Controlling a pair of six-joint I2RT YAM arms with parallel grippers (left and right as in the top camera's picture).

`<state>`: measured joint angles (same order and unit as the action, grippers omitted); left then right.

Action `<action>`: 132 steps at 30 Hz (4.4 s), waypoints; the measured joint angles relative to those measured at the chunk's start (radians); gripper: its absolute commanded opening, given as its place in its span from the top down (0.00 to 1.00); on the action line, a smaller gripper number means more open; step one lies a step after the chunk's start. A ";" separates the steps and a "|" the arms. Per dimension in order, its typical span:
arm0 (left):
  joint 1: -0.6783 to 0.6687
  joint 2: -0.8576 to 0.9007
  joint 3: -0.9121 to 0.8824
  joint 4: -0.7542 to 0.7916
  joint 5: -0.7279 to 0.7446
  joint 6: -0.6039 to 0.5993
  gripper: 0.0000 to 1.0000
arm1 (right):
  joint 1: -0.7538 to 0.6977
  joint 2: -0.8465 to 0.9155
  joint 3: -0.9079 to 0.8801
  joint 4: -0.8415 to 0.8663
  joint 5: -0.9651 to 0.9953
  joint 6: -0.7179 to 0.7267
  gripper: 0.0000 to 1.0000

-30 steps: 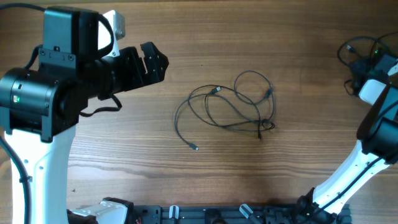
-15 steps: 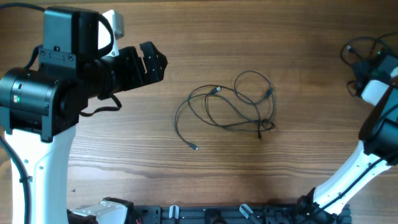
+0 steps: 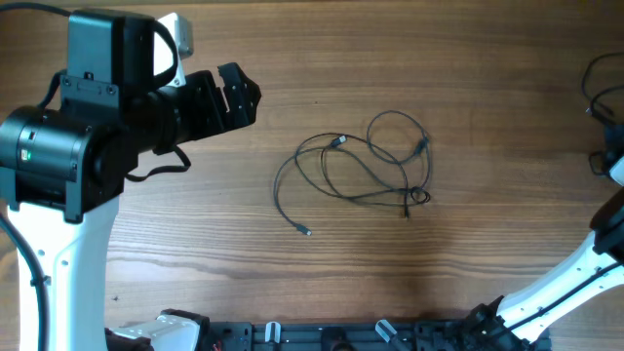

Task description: Untangle cables

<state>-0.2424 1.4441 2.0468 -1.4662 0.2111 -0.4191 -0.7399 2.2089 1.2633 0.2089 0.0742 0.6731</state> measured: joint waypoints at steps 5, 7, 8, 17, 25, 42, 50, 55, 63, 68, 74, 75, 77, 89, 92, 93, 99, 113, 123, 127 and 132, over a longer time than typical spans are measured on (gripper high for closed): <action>0.000 0.010 0.000 0.000 -0.013 0.000 0.00 | 0.121 -0.007 0.000 -0.005 -0.054 0.002 0.82; 0.000 0.019 0.000 0.000 -0.013 0.000 0.00 | 0.268 -0.043 -0.011 -0.053 -0.082 0.003 0.82; 0.000 0.031 0.000 0.000 -0.014 0.000 0.00 | 0.326 -0.058 -0.021 -0.074 -0.098 0.003 0.84; 0.000 0.124 0.000 -0.010 -0.017 0.003 0.00 | 0.651 -0.490 -0.044 -0.399 -0.053 0.025 0.28; 0.000 0.195 0.000 -0.012 -0.021 0.004 0.00 | 0.803 -0.555 -0.055 -1.099 -0.064 0.255 0.00; 0.000 0.202 0.000 -0.015 -0.021 0.007 0.00 | 0.995 -0.554 -0.253 -1.145 -0.302 0.510 0.47; 0.000 0.202 0.000 -0.015 -0.021 0.007 0.00 | 0.996 -0.554 -0.306 -1.093 -0.344 0.529 0.96; 0.000 0.202 0.000 -0.015 -0.021 0.007 0.00 | 0.996 -0.555 -0.275 -0.823 -0.510 0.183 0.96; 0.000 0.202 0.000 -0.015 -0.040 0.023 0.00 | 0.998 -0.716 0.058 -0.699 -0.714 -0.151 0.96; 0.000 0.205 0.000 -0.014 -0.029 0.042 0.00 | 0.998 -0.855 0.248 -0.683 -0.713 -0.376 0.96; 0.000 0.237 0.000 0.008 0.143 0.142 0.00 | 0.998 -0.988 0.279 -0.692 -0.615 -0.588 0.94; 0.000 0.241 0.000 0.008 0.164 0.153 0.00 | 0.998 -0.999 0.279 -0.711 -0.584 -0.597 0.82; 0.000 0.247 0.000 0.009 0.191 0.168 0.00 | 0.999 -1.009 0.282 -0.775 -0.513 -0.578 0.62; -0.001 0.248 0.000 0.008 0.225 0.182 0.00 | 0.998 -0.801 0.236 -1.357 -0.259 -0.024 0.25; -0.001 0.248 0.000 0.008 0.225 0.182 0.00 | 0.998 -0.723 0.175 -1.369 -0.250 0.141 0.10; -0.001 0.248 0.000 0.006 0.225 0.182 0.00 | 0.998 -0.701 0.158 -1.369 -0.249 0.195 0.04; -0.001 0.248 0.000 -0.012 0.225 0.182 0.00 | 0.998 -0.535 0.098 -1.307 -0.248 0.406 0.21; -0.001 0.248 0.000 -0.039 0.225 0.182 0.00 | 0.998 -0.330 0.072 -1.160 -0.209 0.577 0.34; -0.001 0.248 0.000 -0.050 0.225 0.182 0.00 | 0.992 -0.329 0.072 -1.172 -0.135 0.906 0.33; -0.001 0.248 0.000 -0.049 0.225 0.182 0.00 | 0.986 -0.315 0.072 -1.153 -0.091 0.946 0.34; -0.001 0.248 0.000 -0.041 0.225 0.182 0.00 | 0.962 -0.235 0.072 -1.137 -0.084 0.948 0.39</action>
<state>-0.2432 1.6917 2.0468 -1.5070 0.4358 -0.2367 0.2218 1.9743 1.3354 -0.9279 -0.0093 1.6215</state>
